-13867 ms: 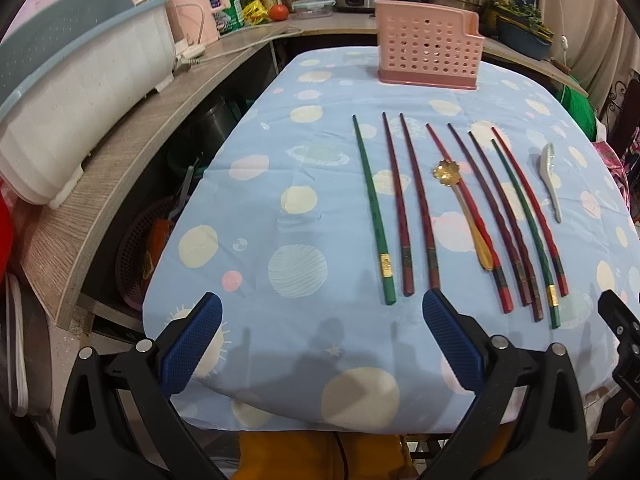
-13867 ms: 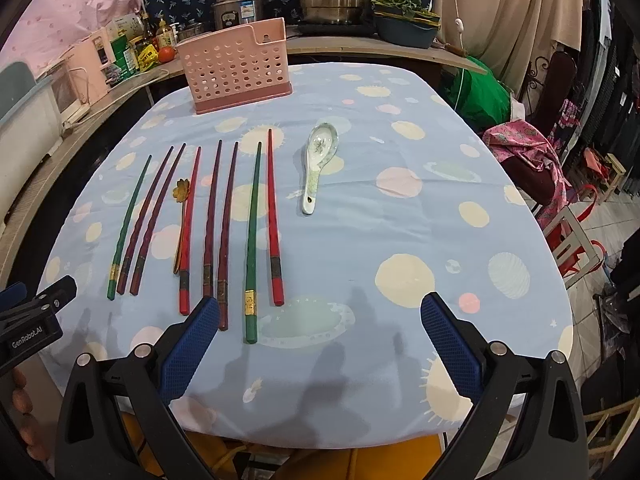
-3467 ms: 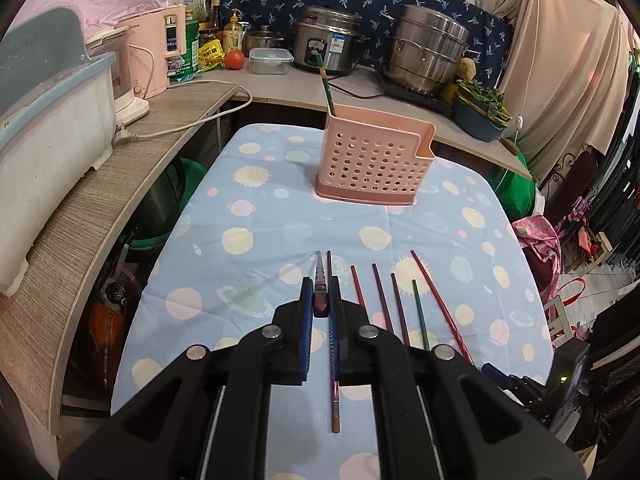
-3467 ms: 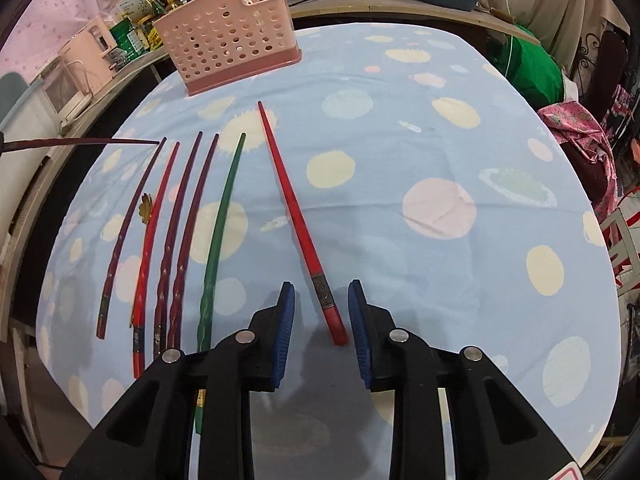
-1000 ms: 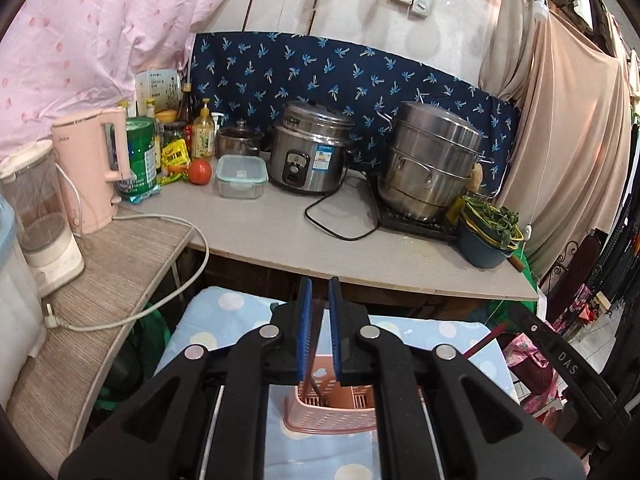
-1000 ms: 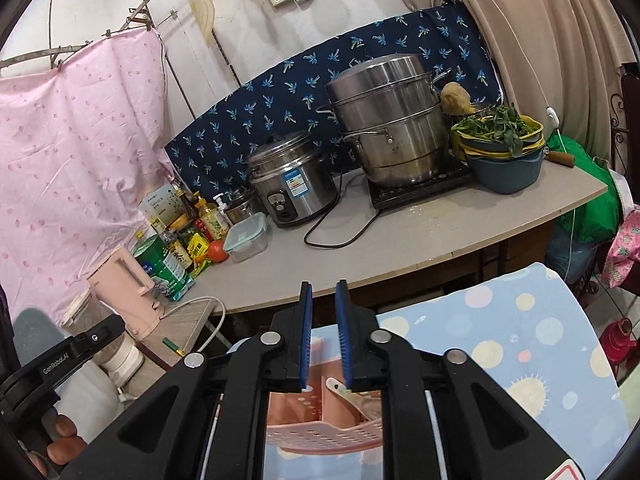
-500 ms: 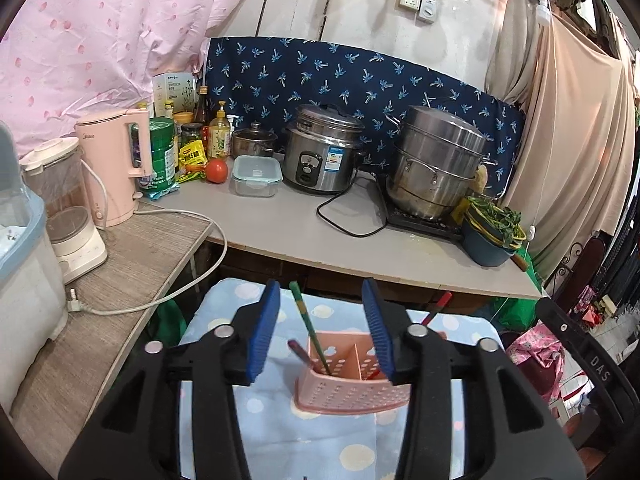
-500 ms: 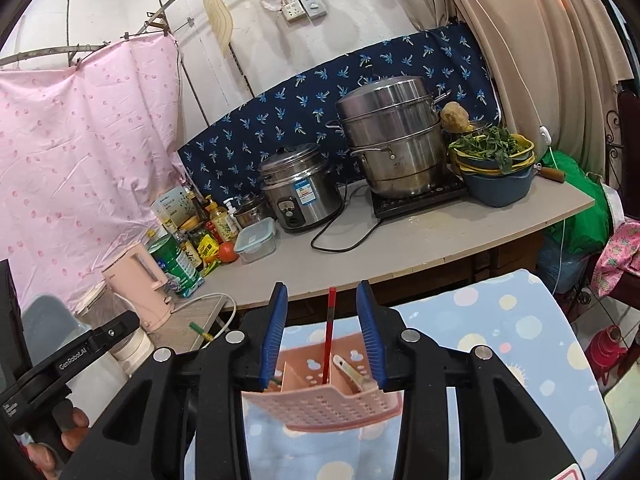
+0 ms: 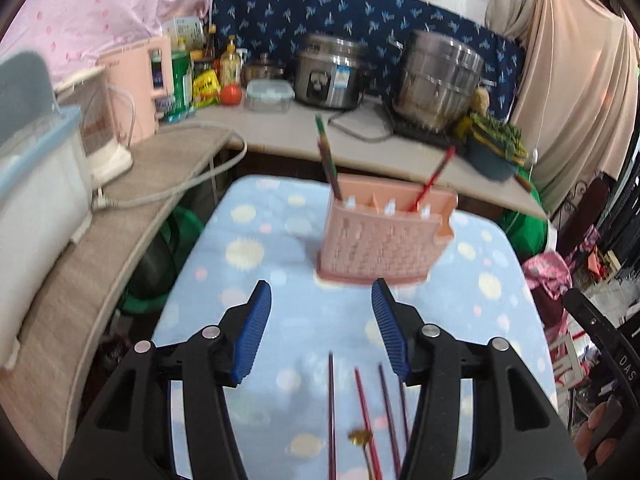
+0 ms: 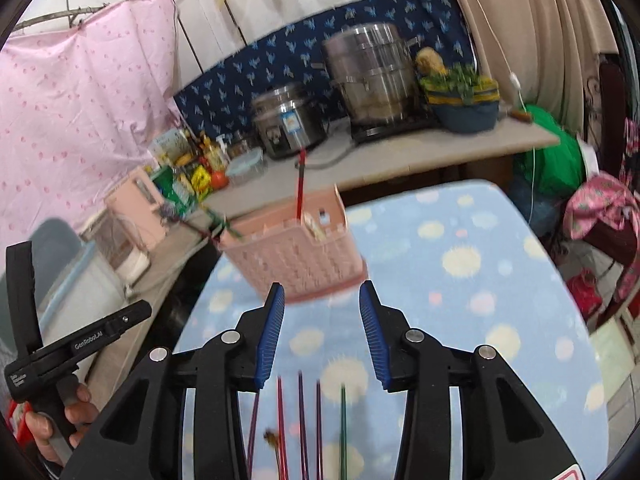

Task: Organize utensils
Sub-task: 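Move the left tool to a dark-red chopstick while the right tool approaches the gold-banded green chopstick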

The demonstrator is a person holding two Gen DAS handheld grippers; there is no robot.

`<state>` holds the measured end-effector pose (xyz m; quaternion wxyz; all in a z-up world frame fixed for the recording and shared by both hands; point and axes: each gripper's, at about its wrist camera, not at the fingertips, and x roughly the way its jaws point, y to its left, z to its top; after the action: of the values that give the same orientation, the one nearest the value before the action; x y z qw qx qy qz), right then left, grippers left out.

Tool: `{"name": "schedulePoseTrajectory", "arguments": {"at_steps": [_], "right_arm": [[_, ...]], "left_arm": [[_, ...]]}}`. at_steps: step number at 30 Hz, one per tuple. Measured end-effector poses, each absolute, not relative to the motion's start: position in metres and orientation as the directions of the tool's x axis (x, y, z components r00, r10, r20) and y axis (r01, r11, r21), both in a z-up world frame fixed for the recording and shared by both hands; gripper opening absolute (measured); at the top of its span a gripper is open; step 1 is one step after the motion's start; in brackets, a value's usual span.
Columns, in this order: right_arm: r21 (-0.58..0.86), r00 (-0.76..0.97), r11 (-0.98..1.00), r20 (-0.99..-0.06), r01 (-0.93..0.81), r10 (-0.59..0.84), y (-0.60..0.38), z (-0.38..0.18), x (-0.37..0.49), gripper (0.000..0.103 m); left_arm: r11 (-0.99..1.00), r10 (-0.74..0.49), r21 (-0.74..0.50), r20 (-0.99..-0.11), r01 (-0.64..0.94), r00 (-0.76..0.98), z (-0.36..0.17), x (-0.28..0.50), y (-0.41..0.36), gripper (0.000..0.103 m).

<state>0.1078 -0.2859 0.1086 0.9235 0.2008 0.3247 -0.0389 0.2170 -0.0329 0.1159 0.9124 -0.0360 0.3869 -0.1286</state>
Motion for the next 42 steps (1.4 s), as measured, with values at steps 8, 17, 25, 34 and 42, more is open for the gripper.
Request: {"name": "schedulePoseTrajectory", "arguments": {"at_steps": [8,17,25,34,42], "right_arm": [[0.248,0.669,0.945,-0.742,0.215,0.043,-0.260,0.039,0.046,0.038],[0.186,0.574,0.966,-0.817,0.182,0.049,-0.225,-0.015,0.008,0.038],[0.169,0.546,0.970,-0.837,0.175,0.048,-0.216,-0.032,-0.004,0.038],[0.138,0.533,0.979,-0.845,0.153,0.035,-0.207,-0.038,-0.004,0.030],[0.107,0.536,0.983,-0.844,0.152,0.009,-0.206,-0.040,-0.004,0.022]], "left_arm": [[0.969,-0.215,-0.089,-0.761,0.229,0.613,0.058,0.156,-0.028,0.050],[0.967,-0.205,-0.087,-0.818,0.238,0.538,-0.001,0.106,-0.022,0.050],[0.968,-0.198,-0.089,-0.844,0.234,0.499,-0.028,0.087,-0.016,0.050],[0.964,-0.212,-0.102,-0.852,0.245,0.478,-0.038,0.077,-0.015,0.050],[0.950,-0.243,-0.114,-0.856,0.291,0.457,-0.044,0.070,-0.026,0.050]]}}
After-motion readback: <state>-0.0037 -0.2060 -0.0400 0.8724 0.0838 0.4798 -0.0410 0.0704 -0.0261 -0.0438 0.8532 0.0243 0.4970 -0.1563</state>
